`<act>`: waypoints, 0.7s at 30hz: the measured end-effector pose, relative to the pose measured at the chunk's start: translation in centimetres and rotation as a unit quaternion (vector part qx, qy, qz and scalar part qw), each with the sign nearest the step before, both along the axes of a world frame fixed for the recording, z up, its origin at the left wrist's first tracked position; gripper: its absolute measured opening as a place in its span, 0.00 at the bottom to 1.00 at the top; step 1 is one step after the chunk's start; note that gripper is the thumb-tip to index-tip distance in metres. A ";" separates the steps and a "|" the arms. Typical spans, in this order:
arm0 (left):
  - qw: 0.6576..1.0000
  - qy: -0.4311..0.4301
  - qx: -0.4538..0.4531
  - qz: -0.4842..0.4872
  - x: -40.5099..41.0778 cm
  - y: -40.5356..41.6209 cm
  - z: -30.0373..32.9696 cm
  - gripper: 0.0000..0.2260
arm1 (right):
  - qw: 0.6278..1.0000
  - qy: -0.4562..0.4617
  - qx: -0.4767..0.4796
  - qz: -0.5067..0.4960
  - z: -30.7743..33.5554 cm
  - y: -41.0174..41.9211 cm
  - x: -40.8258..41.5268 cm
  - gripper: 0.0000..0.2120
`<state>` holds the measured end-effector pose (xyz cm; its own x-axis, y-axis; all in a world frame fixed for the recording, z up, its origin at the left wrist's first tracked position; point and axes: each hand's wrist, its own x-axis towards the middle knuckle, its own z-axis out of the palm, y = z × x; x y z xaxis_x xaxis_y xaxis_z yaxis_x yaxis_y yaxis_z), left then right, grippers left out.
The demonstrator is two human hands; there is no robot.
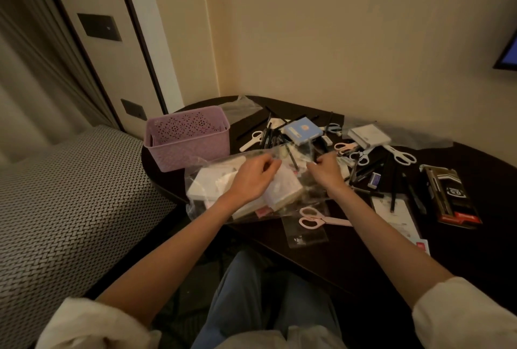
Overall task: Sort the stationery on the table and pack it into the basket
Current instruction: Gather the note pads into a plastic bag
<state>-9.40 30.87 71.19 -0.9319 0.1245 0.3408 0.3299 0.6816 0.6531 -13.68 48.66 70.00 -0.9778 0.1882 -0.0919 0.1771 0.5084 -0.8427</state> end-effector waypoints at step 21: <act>0.910 -0.153 0.244 0.297 1.1 -11.9 -5.0 0.20 | 0.833 -0.233 -0.402 0.300 -1.0 -3.4 -1.5 0.18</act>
